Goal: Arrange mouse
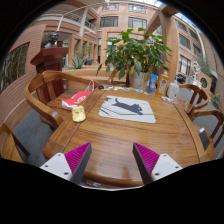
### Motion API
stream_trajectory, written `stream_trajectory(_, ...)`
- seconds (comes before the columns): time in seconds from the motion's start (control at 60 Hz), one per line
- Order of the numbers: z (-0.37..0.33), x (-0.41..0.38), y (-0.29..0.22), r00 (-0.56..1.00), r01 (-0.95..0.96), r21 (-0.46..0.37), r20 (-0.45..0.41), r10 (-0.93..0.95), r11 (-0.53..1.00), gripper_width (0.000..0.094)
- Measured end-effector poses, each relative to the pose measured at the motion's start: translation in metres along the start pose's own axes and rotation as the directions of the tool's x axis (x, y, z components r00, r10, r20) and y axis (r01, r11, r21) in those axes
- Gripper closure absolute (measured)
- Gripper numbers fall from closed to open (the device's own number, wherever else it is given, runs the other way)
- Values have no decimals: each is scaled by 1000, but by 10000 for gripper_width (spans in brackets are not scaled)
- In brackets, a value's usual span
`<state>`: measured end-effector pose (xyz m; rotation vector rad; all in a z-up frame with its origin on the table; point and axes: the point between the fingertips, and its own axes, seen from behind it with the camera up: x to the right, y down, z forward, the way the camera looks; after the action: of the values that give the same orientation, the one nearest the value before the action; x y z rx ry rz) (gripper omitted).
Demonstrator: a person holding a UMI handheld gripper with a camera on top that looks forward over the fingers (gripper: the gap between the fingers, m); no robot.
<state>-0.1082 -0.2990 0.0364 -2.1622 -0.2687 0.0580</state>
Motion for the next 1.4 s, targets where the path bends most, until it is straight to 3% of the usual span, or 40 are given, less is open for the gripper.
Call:
stream_trajectory(0.167, 63, -66, -35, 995, 13, 35, 97, -16, 999, 83)
stream_trajectory(0.517, 170, -128, -69, 988, 75, 3, 137, -75, 997, 85)
stream_trajectory(0.7, 190, -144, -84, 984, 46, 2, 172, -45, 999, 222)
stream_trajectory(0.85, 200, -143, -89, 987, 18, -9, 161, -17, 1000, 462)
stream_trajectory(1.1, 200, -140, -93, 990, 54, 3, 133, -54, 999, 581)
stream_trajectory(1.15, 198, -140, -99, 989, 82, 16, 118, -83, 997, 581)
stream_trajectory(1.25, 175, -156, -131, 981, 37, 62, 187, -48, 997, 580)
stream_trajectory(1.4, 104, -140, -243, 963, -57, 284, 267, -23, 957, 580)
